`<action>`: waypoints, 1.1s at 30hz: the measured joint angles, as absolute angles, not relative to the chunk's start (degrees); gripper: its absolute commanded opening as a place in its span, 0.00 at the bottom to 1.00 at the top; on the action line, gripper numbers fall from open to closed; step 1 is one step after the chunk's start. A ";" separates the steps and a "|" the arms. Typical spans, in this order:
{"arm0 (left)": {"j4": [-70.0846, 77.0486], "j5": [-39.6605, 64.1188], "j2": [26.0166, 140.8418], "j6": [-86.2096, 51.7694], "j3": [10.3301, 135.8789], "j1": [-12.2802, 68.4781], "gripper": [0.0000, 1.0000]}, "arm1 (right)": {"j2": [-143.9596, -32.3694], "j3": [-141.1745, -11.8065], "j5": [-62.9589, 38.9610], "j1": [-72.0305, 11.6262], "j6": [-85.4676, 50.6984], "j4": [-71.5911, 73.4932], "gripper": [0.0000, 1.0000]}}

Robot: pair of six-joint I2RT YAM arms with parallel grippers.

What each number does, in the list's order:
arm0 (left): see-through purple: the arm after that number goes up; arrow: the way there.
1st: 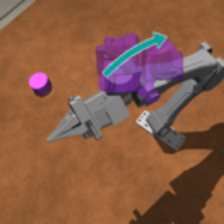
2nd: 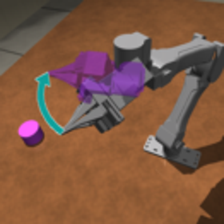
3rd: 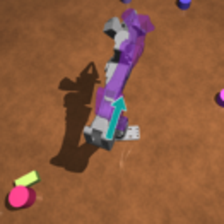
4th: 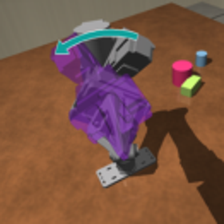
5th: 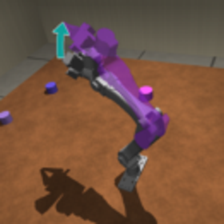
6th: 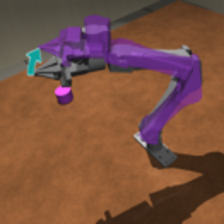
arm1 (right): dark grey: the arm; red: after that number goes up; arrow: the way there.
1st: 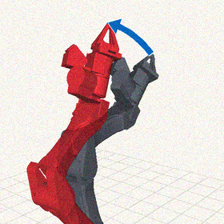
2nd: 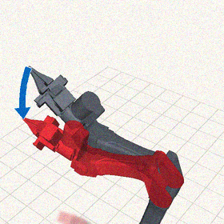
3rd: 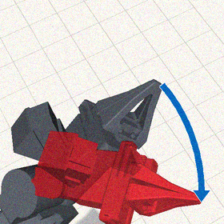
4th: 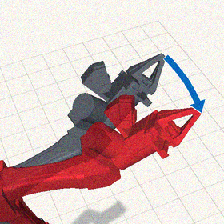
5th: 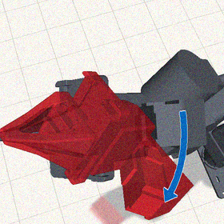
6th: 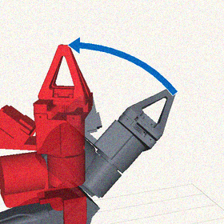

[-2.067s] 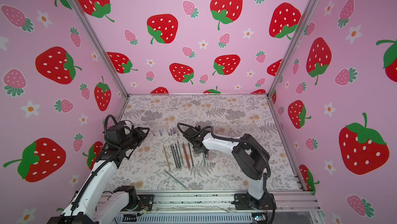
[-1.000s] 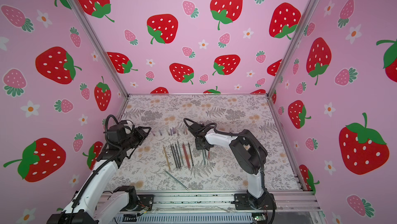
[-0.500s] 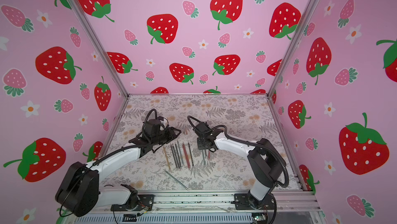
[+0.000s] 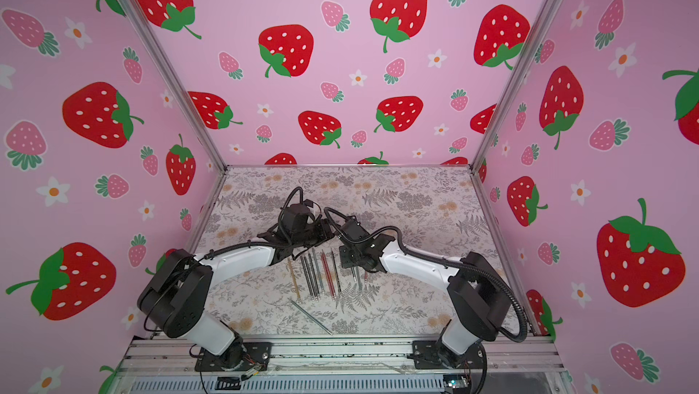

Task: Remove the protective cover of the pencils
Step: Remove the protective sleeve from the pencil.

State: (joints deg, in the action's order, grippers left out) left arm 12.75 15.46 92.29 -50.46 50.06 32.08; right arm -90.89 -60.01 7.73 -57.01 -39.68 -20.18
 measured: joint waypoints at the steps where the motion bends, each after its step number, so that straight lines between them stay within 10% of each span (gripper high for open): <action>1: 12.84 15.44 92.77 -50.61 50.30 32.38 0.53 | -90.89 -60.01 7.66 -57.08 -39.57 -20.10 0.00; 15: 14.76 16.64 97.49 -52.56 53.34 33.61 0.08 | -90.94 -60.01 7.57 -57.39 -39.22 -19.22 0.01; 22: 15.14 17.12 99.63 -52.77 54.63 33.65 0.07 | -91.02 -60.03 8.51 -57.34 -39.38 -18.90 0.31; 31: 14.70 17.15 99.79 -52.84 54.65 33.56 0.01 | -95.02 -60.05 9.34 -57.32 -39.33 -18.83 0.30; 33: 14.61 17.12 99.79 -52.99 54.65 33.39 0.01 | -95.85 -60.05 9.41 -57.25 -39.22 -18.79 0.16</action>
